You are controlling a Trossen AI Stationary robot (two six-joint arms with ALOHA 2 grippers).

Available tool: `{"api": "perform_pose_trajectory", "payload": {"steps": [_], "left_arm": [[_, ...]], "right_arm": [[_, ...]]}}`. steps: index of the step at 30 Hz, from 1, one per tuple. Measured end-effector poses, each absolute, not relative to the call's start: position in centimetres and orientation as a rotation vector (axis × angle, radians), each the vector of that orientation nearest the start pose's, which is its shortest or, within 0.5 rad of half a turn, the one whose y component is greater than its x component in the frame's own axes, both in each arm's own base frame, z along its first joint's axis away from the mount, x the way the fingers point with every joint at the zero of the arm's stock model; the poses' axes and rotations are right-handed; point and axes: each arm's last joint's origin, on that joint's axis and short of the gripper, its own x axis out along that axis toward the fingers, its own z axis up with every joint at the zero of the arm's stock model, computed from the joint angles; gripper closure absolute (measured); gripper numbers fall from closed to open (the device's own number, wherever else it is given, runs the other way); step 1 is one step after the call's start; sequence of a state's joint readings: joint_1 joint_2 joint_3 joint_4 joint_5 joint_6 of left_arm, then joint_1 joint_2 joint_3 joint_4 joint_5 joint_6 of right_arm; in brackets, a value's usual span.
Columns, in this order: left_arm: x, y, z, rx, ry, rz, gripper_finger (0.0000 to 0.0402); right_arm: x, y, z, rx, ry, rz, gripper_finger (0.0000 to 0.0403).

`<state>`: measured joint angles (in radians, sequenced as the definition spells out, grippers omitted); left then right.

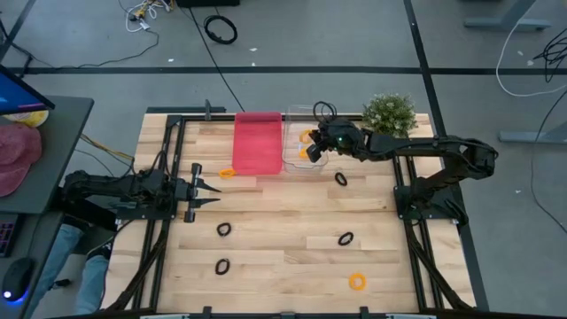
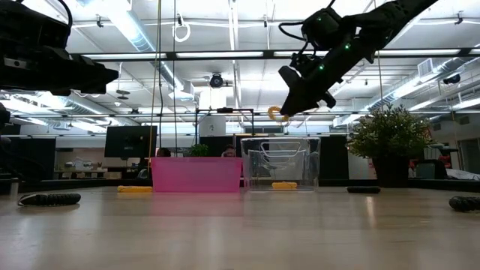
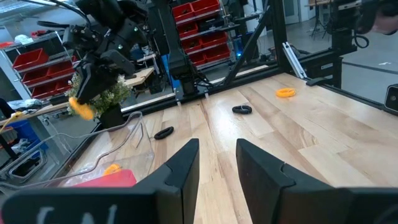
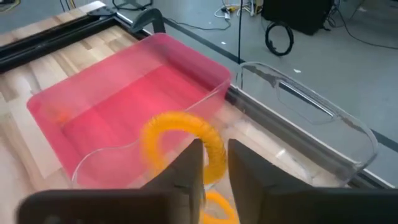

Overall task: Sort spring keychains
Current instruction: Put the orange spring keychain into the transparent bin, then put the yellow spring keychain into the transparent bin

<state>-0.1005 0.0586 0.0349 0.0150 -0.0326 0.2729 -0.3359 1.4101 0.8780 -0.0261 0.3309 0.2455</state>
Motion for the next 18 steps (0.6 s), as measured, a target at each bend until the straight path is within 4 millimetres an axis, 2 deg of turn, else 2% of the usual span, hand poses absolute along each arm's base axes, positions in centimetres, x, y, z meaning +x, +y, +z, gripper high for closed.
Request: {"api": "perform_pose_trajectory", "payload": {"steps": [10, 18], "left_arm": [[9.9, -0.9, 17.2, 0.273, -0.001, -0.069, 0.0289], [9.9, -0.9, 17.2, 0.273, -0.001, -0.069, 0.0289]], "right_arm": [[27.9, -10.6, 24.0, 0.184, 0.526, -0.69, 0.0222], [27.7, -9.1, 25.1, 0.181, 0.497, -0.645, 0.0191]]}}
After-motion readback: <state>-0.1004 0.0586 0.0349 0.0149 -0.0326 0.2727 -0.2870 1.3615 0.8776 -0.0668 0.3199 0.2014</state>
